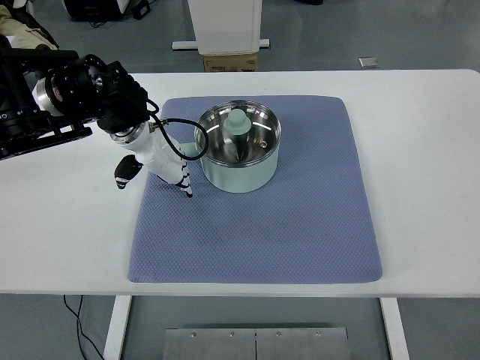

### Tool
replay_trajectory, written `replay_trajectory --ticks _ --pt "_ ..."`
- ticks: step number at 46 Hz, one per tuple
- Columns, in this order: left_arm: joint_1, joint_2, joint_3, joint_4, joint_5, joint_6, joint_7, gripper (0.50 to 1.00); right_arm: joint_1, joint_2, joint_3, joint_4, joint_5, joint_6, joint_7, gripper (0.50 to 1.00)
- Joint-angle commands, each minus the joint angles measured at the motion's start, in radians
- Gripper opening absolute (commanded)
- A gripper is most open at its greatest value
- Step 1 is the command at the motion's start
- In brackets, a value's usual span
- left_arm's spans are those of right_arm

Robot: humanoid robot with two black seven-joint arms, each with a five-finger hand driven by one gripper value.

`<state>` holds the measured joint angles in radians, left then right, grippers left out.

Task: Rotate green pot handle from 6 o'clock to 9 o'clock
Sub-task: 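Continue sweeping the handle toward the left arm's side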

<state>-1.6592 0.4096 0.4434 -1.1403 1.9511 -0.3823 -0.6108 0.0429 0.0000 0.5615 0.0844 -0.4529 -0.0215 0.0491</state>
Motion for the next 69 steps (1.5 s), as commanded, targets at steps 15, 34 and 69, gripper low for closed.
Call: replay_trajectory --ticks 15,34,69 --pt "-0.008 0.0 0.009 0.028 0.017 0.002 0.0 1.0 0.0 0.0 0.0 0.0 0.0 0.0 0.0 1.0" --pt "-0.011 -0.002 0.023 0.057 0.017 0.008 0.0 1.0 0.0 0.0 0.0 0.0 0.0 0.0 0.0 1.0" --pt "0.001 -0.006 0.018 -0.121 -0.204 0.006 0.0 1.0 0.0 0.0 0.0 0.0 0.0 0.0 0.0 1.0"
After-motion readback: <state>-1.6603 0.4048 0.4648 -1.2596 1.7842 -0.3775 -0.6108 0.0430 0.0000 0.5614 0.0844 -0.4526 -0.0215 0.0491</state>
